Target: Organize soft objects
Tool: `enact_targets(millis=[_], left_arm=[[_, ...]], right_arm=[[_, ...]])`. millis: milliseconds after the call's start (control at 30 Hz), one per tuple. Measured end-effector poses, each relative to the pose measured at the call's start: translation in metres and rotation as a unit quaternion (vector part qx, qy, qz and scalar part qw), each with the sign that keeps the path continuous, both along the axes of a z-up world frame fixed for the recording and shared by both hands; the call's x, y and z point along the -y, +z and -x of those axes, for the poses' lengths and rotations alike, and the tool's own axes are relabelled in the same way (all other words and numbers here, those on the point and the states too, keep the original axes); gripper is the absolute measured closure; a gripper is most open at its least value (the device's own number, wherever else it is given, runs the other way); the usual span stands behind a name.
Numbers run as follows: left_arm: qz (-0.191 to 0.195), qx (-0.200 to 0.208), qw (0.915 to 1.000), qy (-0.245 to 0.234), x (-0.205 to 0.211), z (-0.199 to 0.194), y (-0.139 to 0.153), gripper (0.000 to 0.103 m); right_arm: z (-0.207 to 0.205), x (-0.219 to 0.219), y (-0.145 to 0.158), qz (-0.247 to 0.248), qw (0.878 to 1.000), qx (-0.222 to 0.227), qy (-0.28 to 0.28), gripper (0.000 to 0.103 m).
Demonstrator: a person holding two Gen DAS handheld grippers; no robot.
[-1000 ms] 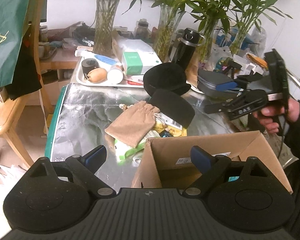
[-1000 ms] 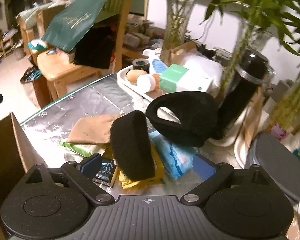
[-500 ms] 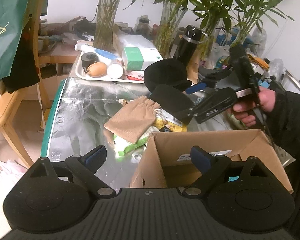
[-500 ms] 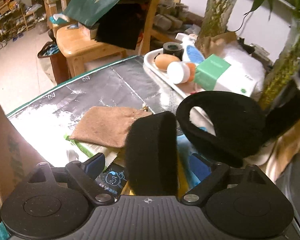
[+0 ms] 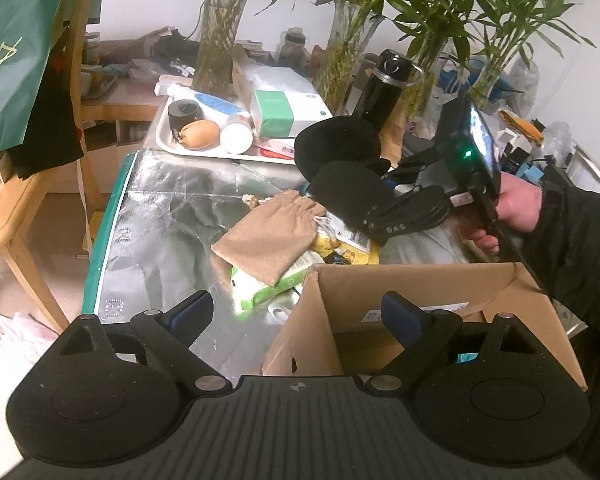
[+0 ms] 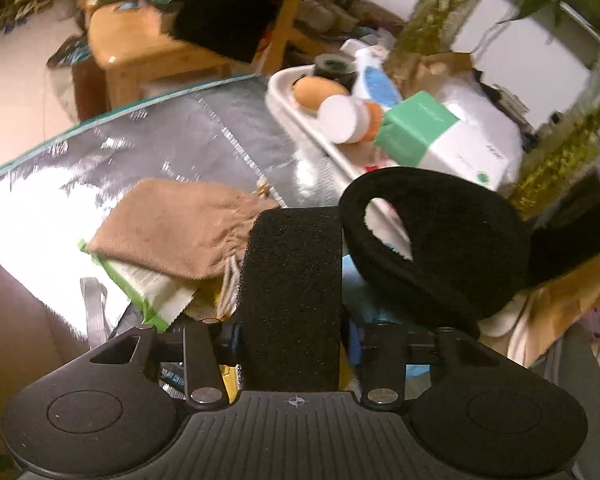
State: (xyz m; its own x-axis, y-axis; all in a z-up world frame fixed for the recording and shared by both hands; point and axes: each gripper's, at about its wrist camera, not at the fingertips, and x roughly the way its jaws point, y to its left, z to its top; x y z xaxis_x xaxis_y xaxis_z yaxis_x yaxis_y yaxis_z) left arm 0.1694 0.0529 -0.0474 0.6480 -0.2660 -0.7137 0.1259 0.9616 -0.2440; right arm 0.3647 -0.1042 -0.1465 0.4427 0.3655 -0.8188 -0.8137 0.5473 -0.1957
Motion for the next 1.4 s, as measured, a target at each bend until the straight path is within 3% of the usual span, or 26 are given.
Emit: enact_targets(millis=[633,967,1167,1400], left_arm=[[-0.016,0.022,0.9996,0.004,0.007,-0.006,0.018,0.011],[-0.018,0.043,0.9987,-0.018,0.008,-0.008,0.028,0.011],[-0.001,0.043,0.9989,-0.017,0.000,-0.016,0.033,0.011],[0.003,0.047,0.9988,-0.018,-0.008,-0.026,0.034,0.011]], right_arm=[[0.023,0.063,0.058,-0.078,0.995,0.026,-0.054,0.059],[0.038,0.120,0.074,-0.143,0.980,0.017,-0.138,0.059],[0.052,0.155,0.077,-0.187,0.962,0.009,-0.200,0.059],[0.076,0.176,0.069,-0.200,0.951,0.007,-0.235,0.058]])
